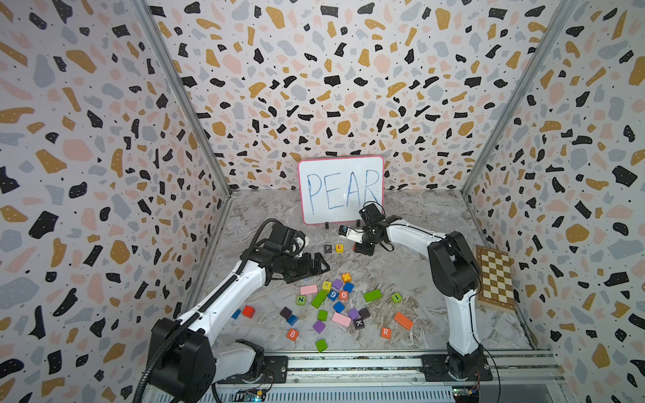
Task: Spell the uppercase word “pear” with letter blocks
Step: Place the letter block at the center of the board.
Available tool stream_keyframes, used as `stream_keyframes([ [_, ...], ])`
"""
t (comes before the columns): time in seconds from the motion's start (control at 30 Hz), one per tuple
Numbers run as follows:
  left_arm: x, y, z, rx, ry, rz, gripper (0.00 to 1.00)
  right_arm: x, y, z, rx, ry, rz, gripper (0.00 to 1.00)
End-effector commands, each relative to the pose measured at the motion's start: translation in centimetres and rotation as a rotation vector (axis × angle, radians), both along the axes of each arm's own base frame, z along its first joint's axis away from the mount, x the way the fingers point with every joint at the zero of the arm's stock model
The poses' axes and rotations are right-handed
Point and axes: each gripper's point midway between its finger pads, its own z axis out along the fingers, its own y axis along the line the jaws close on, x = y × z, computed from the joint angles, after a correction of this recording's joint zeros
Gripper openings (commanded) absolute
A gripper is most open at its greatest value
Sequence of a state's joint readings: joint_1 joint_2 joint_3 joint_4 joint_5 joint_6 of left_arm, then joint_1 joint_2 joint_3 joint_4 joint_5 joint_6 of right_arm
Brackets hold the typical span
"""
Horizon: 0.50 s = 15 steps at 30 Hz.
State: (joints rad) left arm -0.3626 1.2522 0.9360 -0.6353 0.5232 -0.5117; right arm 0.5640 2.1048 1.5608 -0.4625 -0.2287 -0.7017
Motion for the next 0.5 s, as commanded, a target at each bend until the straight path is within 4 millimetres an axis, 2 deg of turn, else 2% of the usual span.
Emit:
stream_keyframes([
  [0.0, 0.04, 0.13, 0.31, 0.003, 0.008, 0.004, 0.99, 0.39, 0.52, 2.51, 0.026, -0.031, 0.03, 0.08],
  [0.47, 0.97, 0.17, 0.76, 0.022, 0.024, 0.032, 0.99, 0.58, 0.0, 2.06, 0.07, 0.003, 0.046, 0.06],
])
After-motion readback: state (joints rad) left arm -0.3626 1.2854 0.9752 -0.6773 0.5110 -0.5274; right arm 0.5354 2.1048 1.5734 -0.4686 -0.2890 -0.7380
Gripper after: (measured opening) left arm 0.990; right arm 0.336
